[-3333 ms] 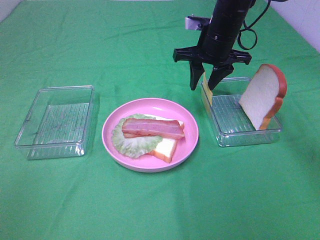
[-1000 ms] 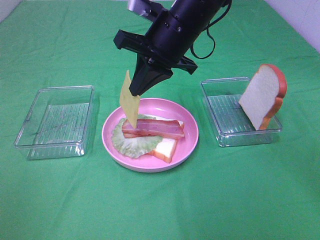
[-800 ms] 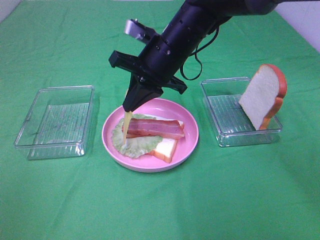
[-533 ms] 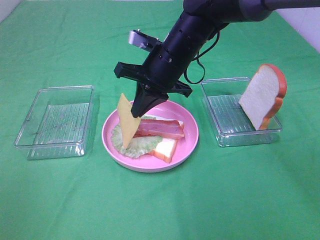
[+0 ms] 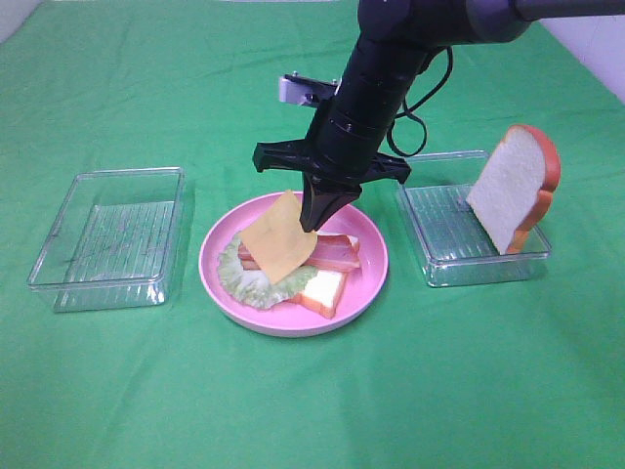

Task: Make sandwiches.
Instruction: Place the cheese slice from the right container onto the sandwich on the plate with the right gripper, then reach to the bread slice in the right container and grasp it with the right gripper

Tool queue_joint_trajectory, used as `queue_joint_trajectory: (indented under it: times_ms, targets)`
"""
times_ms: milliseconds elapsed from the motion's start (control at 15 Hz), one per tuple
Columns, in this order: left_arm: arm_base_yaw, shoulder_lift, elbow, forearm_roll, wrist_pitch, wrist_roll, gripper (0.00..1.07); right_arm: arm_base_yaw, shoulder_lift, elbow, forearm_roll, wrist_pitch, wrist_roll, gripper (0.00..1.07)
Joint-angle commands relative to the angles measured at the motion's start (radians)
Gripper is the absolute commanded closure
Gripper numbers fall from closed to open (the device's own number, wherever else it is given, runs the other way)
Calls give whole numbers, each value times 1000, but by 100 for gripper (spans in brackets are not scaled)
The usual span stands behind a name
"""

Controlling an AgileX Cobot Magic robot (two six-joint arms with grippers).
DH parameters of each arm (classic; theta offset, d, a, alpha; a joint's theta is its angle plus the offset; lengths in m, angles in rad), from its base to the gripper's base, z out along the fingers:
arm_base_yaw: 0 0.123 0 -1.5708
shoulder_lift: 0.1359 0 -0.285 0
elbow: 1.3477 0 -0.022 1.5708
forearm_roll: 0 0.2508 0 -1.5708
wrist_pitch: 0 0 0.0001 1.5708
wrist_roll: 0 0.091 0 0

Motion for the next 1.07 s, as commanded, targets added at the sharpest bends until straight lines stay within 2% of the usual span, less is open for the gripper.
queue_joint_trajectory:
  times_ms: [67,200,267,333,467,800,933,1000,1067]
  targets:
    - [2,-8,1,-8,-10,-1,23,4,-2,3,-5,-1,15,88]
    - [2,-8,1,-8,-10,-1,23,4,-2,3,-6,9,15,56]
    - [2,-8,1,-8,-10,-1,23,4,-2,3,-10,21,15,46]
    - [2,-8,1,-8,-10,-1,23,4,-9,3,-34,34,15,43]
    - [2,-8,1,-8,-10,-1,23,4,-43,3,-86,40,38,43]
    - [2,-8,1,-8,-10,-1,23,-15,-196,3,-317,81,106,43]
    - [2,-8,1,-8,-10,-1,23,-77,-260,3,-344,102,125,43]
    - [2,-8,1,-8,-10,-1,23,-160,-310,3,-346,120,117,37]
    - [2,-8,1,-8,-10,-1,23,-181,-318,3,-346,127,116,36]
